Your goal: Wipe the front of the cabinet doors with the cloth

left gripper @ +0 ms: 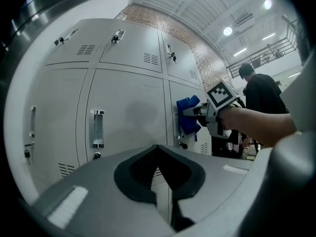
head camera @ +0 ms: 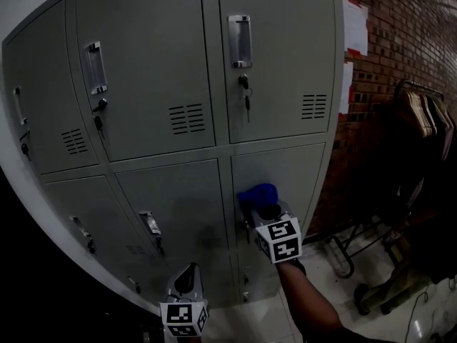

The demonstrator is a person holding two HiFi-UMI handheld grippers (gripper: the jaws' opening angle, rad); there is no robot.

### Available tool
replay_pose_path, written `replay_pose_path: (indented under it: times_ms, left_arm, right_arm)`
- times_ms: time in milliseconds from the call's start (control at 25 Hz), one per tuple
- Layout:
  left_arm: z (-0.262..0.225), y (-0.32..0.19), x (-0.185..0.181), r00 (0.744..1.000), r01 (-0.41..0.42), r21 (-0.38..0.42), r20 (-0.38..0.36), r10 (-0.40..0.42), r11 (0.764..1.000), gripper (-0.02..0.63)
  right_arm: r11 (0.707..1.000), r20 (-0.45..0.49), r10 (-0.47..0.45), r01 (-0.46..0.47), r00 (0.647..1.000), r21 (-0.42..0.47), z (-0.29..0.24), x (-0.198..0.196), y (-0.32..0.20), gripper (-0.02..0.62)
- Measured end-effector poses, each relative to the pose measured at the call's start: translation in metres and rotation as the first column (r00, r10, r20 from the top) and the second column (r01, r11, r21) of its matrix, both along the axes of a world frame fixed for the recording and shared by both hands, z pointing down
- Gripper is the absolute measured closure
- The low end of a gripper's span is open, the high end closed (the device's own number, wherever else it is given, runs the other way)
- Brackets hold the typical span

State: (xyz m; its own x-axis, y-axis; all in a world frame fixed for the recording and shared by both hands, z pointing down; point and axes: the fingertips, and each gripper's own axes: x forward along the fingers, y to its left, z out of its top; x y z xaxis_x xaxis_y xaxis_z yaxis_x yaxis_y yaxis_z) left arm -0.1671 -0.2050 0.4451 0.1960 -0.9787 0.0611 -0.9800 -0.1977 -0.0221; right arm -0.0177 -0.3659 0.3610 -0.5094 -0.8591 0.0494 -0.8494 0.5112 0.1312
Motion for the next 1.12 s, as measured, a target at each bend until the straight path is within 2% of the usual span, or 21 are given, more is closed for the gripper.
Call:
replay_pose_path:
  times_ms: [160, 400, 720, 960, 1120]
  left_arm:
    - [-0.001, 0.001, -0.003, 1.0, 0.001, 0.003, 0.002, -0.001, 1.0, 0.592]
    - [-0.004, 0.0, -0.004, 1.0, 0.006, 0.008, 0.001, -0.006, 1.0, 0.592]
    - [-0.004, -0.001, -0.001, 1.0, 0.007, 0.008, 0.006, -0.007, 1.0, 0.592]
    - [-0.004, -0.003, 0.005, 1.0, 0.004, 0.003, 0.011, -0.004, 1.0, 0.592]
    - [0.0, -0.005, 0.007, 1.0, 0.002, -0.004, 0.015, -0.002, 1.0, 0.592]
  right_arm:
    - [1.0, -0.019, -0.003, 0.003, 1.0, 0.003, 0.001, -0.015, 0.003, 0.489]
    - [1.0, 0.019, -0.027, 0.027, 0.999, 0.0, -0.001, -0.003, 0.007, 0.489]
    - [0.991, -0.001, 0.13, -0.13, 0.992, -0.014, 0.021, 0.094, -0.002, 0.488]
    - [0.962, -0.048, 0.263, -0.266, 0.963, -0.056, 0.049, 0.166, -0.018, 0.488]
    - [0.945, -0.063, 0.31, -0.315, 0.949, -0.092, 0.067, 0.188, -0.03, 0.488]
